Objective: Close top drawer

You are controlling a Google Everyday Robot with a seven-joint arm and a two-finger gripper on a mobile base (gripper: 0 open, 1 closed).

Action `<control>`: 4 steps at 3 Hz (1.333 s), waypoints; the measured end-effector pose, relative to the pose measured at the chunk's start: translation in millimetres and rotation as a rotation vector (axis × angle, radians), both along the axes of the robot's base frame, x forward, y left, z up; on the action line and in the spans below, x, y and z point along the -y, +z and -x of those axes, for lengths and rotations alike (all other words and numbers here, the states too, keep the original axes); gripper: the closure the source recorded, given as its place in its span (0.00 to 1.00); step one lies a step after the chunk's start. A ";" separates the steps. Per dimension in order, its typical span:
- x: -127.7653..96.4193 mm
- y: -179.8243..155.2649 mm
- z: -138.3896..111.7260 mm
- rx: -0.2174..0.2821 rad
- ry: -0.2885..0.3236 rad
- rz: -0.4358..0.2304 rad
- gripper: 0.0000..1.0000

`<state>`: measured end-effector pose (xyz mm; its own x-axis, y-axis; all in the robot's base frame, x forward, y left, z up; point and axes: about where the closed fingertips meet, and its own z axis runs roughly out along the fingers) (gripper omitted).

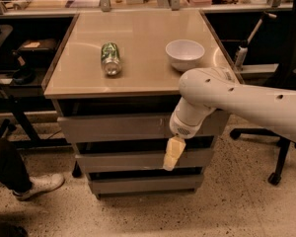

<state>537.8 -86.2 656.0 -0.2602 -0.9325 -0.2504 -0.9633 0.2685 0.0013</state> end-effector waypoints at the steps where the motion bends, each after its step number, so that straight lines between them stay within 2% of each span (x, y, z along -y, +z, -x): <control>1: 0.0 0.0 0.0 0.000 0.000 0.000 0.08; 2: 0.0 0.0 0.0 0.000 0.000 0.000 0.24; 4: 0.0 -0.1 0.0 0.000 0.000 0.000 0.71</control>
Offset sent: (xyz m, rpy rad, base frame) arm 0.0000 0.0000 0.0000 0.0000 0.0000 0.0000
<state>537.8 -86.2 655.9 -0.2602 -0.9326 -0.2503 -0.9633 0.2684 0.0013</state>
